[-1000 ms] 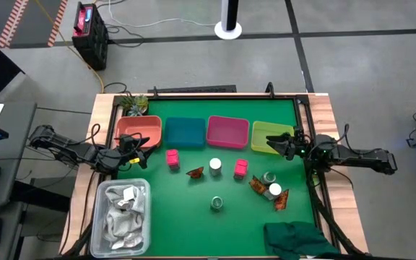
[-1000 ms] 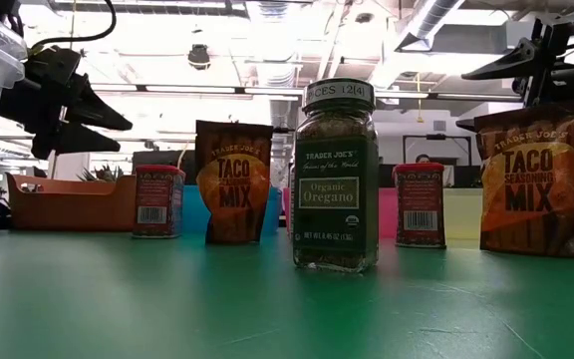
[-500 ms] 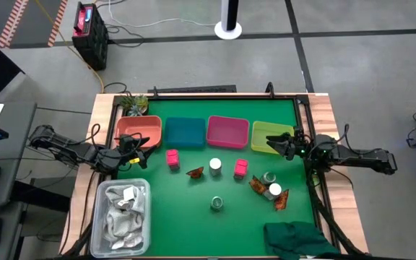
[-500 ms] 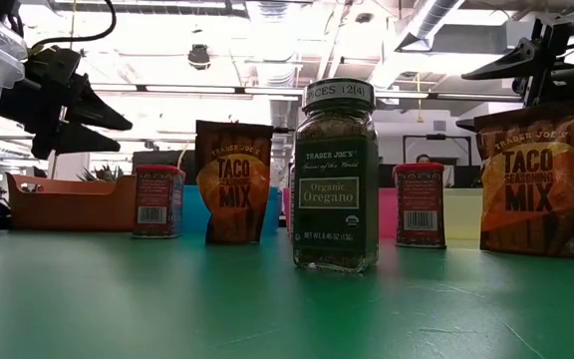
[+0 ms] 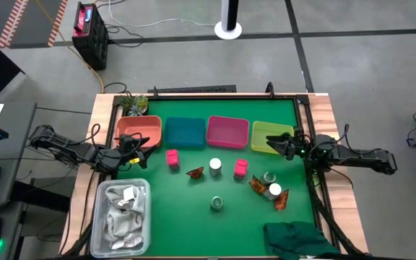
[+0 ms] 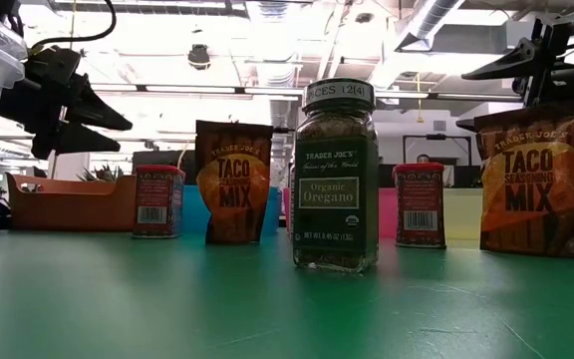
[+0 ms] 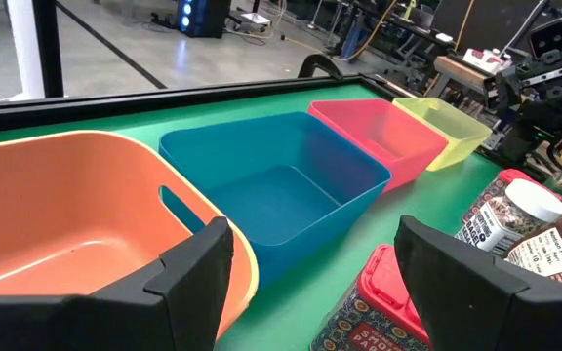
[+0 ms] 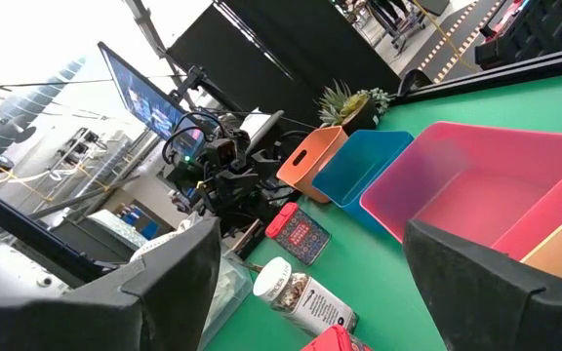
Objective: Sort spices by type
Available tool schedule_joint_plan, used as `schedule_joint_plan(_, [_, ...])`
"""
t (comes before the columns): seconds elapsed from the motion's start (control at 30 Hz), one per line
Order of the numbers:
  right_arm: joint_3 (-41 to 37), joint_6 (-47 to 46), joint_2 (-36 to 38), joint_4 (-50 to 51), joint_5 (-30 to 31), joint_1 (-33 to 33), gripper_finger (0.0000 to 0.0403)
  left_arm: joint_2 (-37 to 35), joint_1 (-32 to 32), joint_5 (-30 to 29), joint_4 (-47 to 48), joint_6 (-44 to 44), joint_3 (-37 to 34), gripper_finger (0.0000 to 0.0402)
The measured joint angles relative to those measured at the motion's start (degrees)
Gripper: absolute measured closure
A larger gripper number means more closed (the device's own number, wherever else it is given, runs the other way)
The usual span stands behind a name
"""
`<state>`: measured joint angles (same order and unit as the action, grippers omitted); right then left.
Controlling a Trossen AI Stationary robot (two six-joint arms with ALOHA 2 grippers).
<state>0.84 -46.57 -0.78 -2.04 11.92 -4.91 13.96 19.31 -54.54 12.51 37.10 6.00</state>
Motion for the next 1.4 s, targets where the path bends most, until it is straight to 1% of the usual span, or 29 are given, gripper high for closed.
schedule_joint_plan(0.97, [0.00, 0.06, 0.00, 0.00, 0.00, 0.00, 0.0058, 0.00, 0.01, 0.00, -0.01, -0.01, -0.02, 0.0131])
schedule_joint_plan(1.0, [0.00, 1.19, 0.00, -0.02, 0.03, -0.02, 0.0058, 0.02, 0.01, 0.02, -0.01, -0.01, 0.00, 0.0131])
schedule_joint_plan(1.1, [-0.03, 12.14, -0.01, -0.87, 0.83, -1.01, 0.0058, 0.02, 0.00, 0.00, -0.02, 0.00, -0.02, 0.0131])
schedule_joint_plan(1.17, [0.09, 16.50, 0.00, -0.83, 1.08, -1.63, 0.0058, 0.00, 0.00, 0.00, -0.12, 0.28, 0.00, 0.0131])
schedule_joint_plan(1.23, [0.12, 18.33, -0.02, -0.75, 1.09, -2.02, 0.0058, 0.02, 0.01, 0.02, -0.49, 0.98, 0.00, 0.0131])
schedule_joint_plan(1.4, [0.26, 18.40, -0.02, -0.12, 1.07, -1.97, 0.0058, 0.02, 0.00, 0.04, -3.36, 1.11, -0.02, 0.0131])
